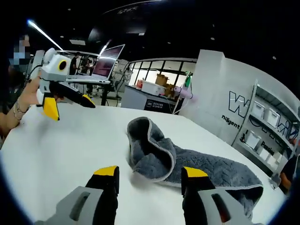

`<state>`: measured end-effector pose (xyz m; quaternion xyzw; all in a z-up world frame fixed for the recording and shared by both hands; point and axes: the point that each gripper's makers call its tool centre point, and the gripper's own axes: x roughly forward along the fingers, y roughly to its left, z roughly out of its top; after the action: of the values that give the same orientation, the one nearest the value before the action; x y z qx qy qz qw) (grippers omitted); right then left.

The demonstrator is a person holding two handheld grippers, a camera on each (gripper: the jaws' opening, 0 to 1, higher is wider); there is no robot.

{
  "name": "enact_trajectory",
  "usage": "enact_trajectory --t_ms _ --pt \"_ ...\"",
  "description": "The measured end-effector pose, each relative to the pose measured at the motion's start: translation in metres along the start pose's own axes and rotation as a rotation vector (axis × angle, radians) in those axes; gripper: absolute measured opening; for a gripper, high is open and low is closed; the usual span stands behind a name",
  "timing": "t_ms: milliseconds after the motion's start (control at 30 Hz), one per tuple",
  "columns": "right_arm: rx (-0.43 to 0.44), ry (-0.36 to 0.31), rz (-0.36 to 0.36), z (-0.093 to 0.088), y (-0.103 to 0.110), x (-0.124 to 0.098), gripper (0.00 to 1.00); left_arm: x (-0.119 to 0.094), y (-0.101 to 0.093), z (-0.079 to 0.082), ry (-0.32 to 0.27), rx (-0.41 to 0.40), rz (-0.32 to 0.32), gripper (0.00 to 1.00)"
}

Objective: Fold the towel on the table until its edges align and the towel forms a compact rectangular stack.

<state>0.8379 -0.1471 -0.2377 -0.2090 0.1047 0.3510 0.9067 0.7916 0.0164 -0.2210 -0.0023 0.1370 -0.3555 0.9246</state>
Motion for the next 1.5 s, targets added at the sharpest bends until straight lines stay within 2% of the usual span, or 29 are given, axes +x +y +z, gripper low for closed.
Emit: enact_trajectory --t_ms 133,333,567,800,867,1000,1100,1500 --pt "0.002 0.014 0.014 -0.005 0.008 -0.022 0.72 0.0 0.001 0.0 0.0 -0.004 -0.002 0.87" --pt "0.021 0.026 0.028 -0.016 0.023 -0.054 0.83 -0.003 0.004 0.0 -0.007 -0.018 0.006 0.87" --pt "0.063 -0.019 -0.014 -0.016 0.018 -0.079 0.99 0.0 0.003 -0.004 0.009 -0.011 0.007 0.87" --pt "0.124 -0.025 -0.05 -0.031 0.012 -0.107 0.99 -0.001 0.003 -0.004 0.008 -0.016 0.01 0.88" --pt "0.17 -0.033 -0.058 -0.036 0.011 -0.111 0.99 -0.002 0.004 -0.003 0.006 -0.015 0.014 0.88" --pt "0.182 -0.022 -0.063 -0.044 0.006 -0.109 0.99 0.0 0.007 -0.006 0.015 -0.01 0.025 0.88" --pt "0.175 0.017 -0.075 -0.053 0.003 -0.108 0.99 0.002 0.006 -0.009 0.025 -0.018 0.02 0.89" --pt "0.188 0.019 -0.098 -0.06 -0.009 -0.113 0.99 0.003 0.001 -0.008 0.019 -0.008 0.013 0.94"
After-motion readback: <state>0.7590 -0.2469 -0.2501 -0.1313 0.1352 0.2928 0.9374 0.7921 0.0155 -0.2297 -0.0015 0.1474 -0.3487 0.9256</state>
